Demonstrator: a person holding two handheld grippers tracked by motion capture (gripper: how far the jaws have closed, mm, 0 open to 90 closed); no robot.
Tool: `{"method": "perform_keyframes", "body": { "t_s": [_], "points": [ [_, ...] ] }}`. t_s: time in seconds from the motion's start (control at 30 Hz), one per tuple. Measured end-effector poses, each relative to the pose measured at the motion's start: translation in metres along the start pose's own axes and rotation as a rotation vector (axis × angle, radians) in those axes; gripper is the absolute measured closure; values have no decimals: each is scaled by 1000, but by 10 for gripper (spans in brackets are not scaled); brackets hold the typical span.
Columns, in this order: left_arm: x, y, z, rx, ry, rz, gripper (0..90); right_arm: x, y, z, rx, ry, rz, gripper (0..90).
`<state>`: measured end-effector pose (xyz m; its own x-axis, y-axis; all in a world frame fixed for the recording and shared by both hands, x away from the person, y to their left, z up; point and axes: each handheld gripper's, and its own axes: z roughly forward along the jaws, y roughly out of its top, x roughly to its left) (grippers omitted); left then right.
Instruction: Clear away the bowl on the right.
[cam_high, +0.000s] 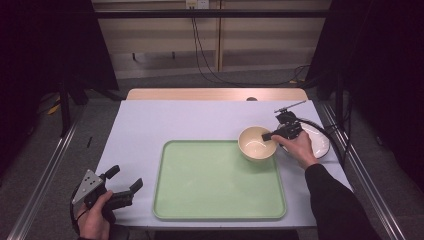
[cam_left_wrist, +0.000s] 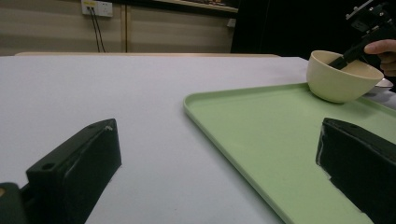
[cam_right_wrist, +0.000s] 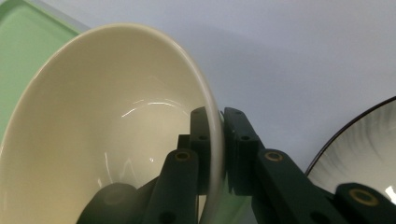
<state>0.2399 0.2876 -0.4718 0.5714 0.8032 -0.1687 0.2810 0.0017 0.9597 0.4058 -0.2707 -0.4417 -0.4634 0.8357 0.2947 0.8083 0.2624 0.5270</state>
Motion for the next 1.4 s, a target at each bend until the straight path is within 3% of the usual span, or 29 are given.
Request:
{"method": "perform_keyframes", "body": {
  "t_s": [0.73,1.2,1.4],
  "points": [
    [0,0,0,0,0,0,1,-3,-6,5,8,-15,14,841],
    [0,0,0,0,0,0,1,1,-11,8,-37,-38,-24,826],
    [0,0,0,1,0,7,1,1,-11,6,-72,-39,-31,745]
  ]
}}
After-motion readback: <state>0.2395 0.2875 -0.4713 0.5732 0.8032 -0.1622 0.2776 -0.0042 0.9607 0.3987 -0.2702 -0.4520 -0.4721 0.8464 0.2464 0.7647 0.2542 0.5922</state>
